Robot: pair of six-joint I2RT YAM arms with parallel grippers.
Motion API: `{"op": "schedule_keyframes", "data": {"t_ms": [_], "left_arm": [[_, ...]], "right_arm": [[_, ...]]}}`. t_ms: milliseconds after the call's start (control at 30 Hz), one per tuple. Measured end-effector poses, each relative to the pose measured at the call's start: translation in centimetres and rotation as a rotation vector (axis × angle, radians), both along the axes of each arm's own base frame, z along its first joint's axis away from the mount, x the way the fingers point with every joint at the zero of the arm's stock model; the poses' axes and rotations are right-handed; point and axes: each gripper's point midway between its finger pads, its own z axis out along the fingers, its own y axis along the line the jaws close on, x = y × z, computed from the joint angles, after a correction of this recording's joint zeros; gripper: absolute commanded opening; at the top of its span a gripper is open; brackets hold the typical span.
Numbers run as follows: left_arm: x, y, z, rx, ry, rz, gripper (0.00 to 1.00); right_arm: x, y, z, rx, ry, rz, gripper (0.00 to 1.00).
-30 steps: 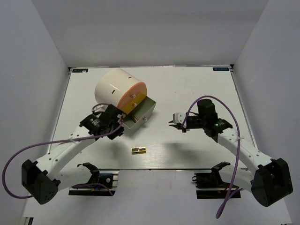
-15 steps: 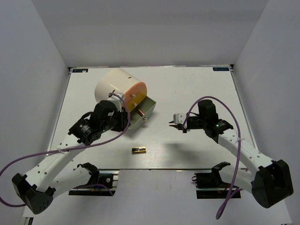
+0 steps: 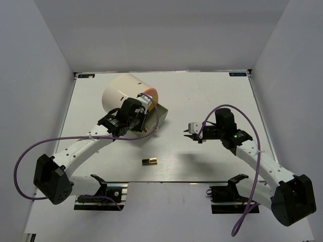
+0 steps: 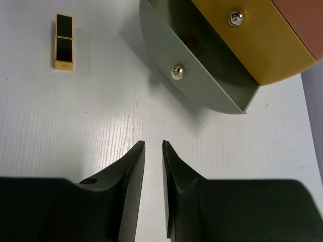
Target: Organize the makeup
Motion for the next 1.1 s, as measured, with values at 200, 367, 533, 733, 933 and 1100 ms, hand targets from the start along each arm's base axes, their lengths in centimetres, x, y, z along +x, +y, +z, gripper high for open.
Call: {"op": "schedule_keyframes", "data": {"t_ms": [200,367,533,733,933,1100], "left_arm": [[1.5,0.8,-0.2,0.05,-0.048,0.05,0.39],[2.1,0.8,-0.7,0.069,-0.052,0.065,0.58],[2.2,0.5,-0.8,0.065,-0.055,0.066,0.65],[2.1,0.4,-0.3,0.028,-0.054,0.093,0.19],[1.0,-0.1,5.5,-0.174,-0.123,0.133,0.08],[-2.7,2.2,12.2,-0.419,-0.219,0.209,0.42]], "right_arm": [[0.1,-0.2,-0.3,-0.001,0.006,-0.008,0.34],[0.2,-0.2,-0.1,0.003,-0.001,-0.009,0.39],[0.2,-0.2,-0.1,0.004,-0.004,-0.009,0.42],[-0.4,0.2,0.0,0.011,-0.01,0.043,0.19],[-1.4,2.3,-0.3,0.005,0.061,0.232,0.19],[-3.9,5.3,-1.7,-0.023,0.096,0.392,0.57]]}}
